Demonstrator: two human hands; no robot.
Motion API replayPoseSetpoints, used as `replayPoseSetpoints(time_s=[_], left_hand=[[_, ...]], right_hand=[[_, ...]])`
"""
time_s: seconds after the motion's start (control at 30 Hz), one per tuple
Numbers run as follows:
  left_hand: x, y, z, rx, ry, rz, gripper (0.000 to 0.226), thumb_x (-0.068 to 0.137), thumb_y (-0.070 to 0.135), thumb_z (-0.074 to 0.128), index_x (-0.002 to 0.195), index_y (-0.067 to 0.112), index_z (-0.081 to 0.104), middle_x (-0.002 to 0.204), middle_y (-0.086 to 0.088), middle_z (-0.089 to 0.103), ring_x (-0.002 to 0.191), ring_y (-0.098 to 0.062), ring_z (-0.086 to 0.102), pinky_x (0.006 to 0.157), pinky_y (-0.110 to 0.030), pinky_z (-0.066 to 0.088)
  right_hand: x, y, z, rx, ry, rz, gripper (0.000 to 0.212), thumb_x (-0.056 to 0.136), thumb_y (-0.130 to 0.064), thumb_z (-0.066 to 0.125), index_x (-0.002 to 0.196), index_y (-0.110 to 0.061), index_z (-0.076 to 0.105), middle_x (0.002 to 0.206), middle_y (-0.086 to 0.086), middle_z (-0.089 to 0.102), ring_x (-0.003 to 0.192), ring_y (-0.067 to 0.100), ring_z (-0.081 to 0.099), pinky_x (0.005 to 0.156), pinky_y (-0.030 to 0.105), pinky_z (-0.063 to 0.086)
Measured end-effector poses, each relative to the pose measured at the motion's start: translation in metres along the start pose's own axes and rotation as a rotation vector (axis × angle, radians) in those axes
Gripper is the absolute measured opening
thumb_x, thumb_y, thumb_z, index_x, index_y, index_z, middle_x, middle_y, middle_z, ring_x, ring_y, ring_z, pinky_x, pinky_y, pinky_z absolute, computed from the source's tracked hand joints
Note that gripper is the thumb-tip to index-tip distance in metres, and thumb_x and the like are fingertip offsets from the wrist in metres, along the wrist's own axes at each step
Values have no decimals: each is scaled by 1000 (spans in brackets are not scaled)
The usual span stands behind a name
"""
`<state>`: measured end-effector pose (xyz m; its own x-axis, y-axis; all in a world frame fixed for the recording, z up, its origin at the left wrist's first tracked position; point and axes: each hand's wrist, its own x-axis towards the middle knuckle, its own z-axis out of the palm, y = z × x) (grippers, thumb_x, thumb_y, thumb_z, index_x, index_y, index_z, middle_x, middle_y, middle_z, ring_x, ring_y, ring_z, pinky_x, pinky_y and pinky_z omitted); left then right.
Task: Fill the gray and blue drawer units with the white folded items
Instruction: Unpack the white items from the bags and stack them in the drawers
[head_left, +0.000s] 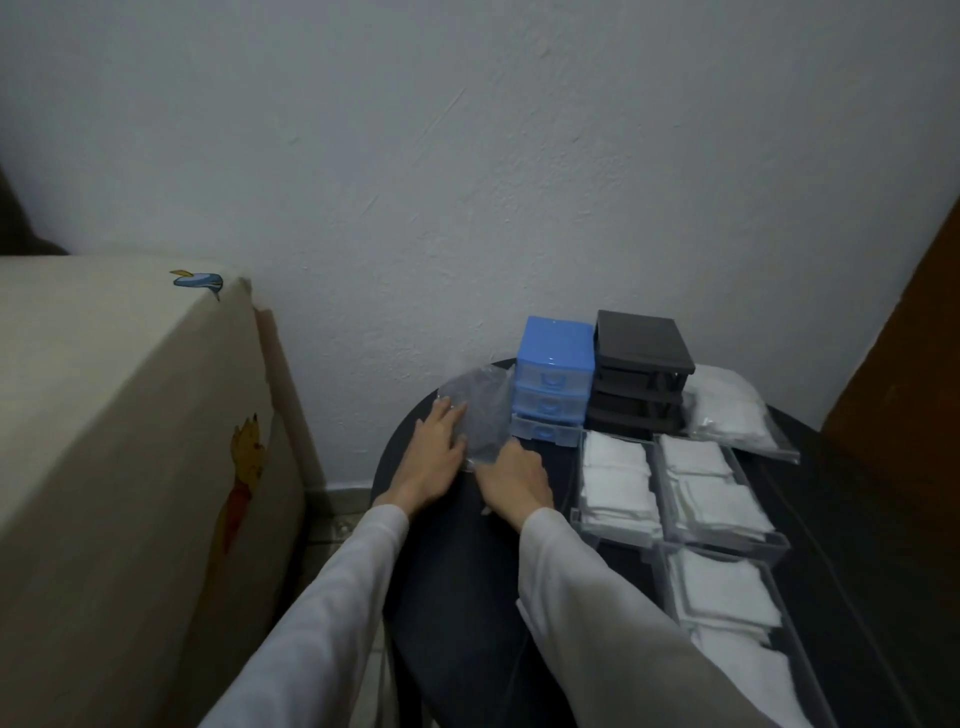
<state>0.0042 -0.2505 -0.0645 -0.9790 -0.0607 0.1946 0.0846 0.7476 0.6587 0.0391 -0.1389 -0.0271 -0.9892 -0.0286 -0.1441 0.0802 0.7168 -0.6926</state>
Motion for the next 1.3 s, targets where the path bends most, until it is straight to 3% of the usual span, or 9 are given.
replayPoseSetpoints(time_s=[0.17,0.33,0.47,0.63,0.8,0.87,0.97,1.13,1.3], left_hand=[[-14,6,-4,-44,68,15,48,95,7,45,142,7,32,154,-12,21,144,-23,15,118,-44,10],[-40,26,-4,-147,183,24,45,92,2,48,136,8,43,146,-11,38,137,-26,32,116,-44,21],[-71,62,1,-289,219,38,38,92,1,46,129,7,49,132,-9,49,120,-21,47,101,-32,39],[-108,102,23,-424,167,86,26,93,3,47,115,11,59,117,-3,60,105,-8,54,84,-14,40],[-137,140,48,-527,60,84,19,92,11,54,108,13,64,104,-2,65,91,-10,60,75,-14,48],[-146,149,59,-504,38,72,20,90,9,56,108,10,64,105,-4,66,88,-9,60,72,-10,47],[-158,155,73,-490,45,2,25,89,4,53,111,8,64,111,-5,65,99,-13,59,85,-19,44],[-175,158,87,-556,5,-36,29,89,2,52,115,8,62,108,-1,64,95,-8,57,63,-2,41],[-181,157,92,-579,4,-29,33,91,-1,48,122,7,58,112,-2,63,92,-5,57,64,0,42]], right_hand=[[-11,-4,-20,112,26,-2,41,96,-25,39,128,0,43,134,22,46,120,36,47,95,35,39],[-30,1,-51,123,73,-40,15,92,-8,41,104,-3,49,128,22,48,114,35,50,90,34,41],[-51,14,-81,145,138,-96,31,90,-4,46,121,-3,50,131,17,47,116,33,49,92,34,41],[-82,50,-117,173,178,-151,34,84,-3,54,118,-6,53,127,13,52,114,26,50,82,23,38],[-112,94,-140,249,129,-95,32,78,0,57,108,-10,57,96,8,53,80,17,51,54,17,37],[-122,110,-145,284,128,-46,26,78,-3,61,101,-14,57,101,9,57,91,19,56,65,22,46],[-132,134,-147,319,150,18,21,77,-5,66,91,-18,57,115,10,56,104,22,57,85,32,51],[-142,158,-140,326,172,7,21,77,-4,68,90,-14,55,102,7,57,86,16,54,64,20,42],[-143,162,-129,205,252,-88,17,76,-4,68,87,-11,56,83,3,55,69,10,51,52,11,39]])
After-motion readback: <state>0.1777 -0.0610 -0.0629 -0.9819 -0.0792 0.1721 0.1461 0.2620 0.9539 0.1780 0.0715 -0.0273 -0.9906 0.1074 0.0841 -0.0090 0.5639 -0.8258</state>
